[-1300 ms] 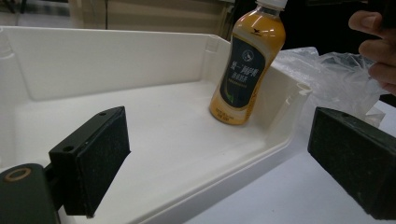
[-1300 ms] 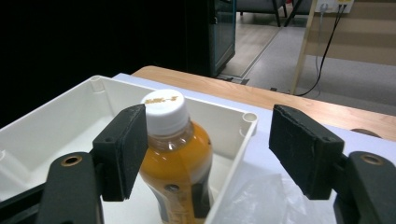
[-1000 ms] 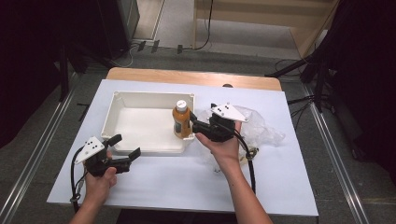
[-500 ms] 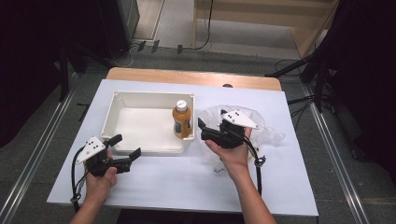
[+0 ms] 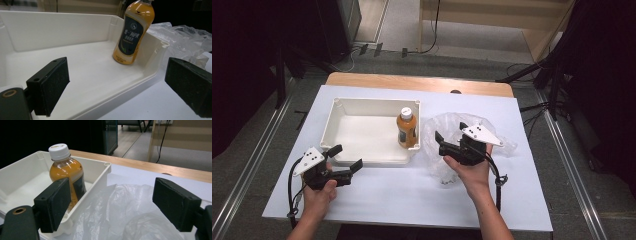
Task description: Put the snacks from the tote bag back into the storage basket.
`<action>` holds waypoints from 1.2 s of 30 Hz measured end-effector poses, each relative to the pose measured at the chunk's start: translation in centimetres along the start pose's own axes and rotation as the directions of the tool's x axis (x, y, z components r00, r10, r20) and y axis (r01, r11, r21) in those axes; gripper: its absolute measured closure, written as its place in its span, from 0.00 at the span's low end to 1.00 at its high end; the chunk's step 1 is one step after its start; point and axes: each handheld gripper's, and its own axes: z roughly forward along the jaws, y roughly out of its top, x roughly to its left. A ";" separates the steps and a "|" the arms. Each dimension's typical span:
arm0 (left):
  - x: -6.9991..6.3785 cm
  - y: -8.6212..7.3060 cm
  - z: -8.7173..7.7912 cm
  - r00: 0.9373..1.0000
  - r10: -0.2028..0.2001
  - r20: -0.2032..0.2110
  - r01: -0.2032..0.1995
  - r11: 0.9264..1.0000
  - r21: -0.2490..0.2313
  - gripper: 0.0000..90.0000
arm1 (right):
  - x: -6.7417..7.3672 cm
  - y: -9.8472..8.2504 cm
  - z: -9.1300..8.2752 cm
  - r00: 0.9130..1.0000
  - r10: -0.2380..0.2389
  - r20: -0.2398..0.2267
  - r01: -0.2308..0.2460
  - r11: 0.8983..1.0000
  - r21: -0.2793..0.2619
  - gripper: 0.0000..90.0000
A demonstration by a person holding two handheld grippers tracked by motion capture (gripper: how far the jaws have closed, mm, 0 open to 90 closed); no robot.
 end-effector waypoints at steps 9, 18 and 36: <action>0.0 0.0 0.1 1.000 -0.001 -0.001 0.001 1.000 0.002 0.06 | -0.9 -0.7 -1.0 1.000 -0.017 0.014 0.017 1.000 -0.002 0.17; 0.0 0.0 0.1 1.000 -0.001 -0.001 0.001 1.000 0.001 0.06 | -2.0 -1.6 -2.2 1.000 -0.012 0.027 0.013 1.000 -0.014 0.17; 0.0 0.0 -0.1 1.000 -0.005 -0.012 0.005 1.000 -0.004 0.06 | -4.8 -3.2 -4.8 0.996 0.018 0.090 -0.015 0.999 -0.032 0.17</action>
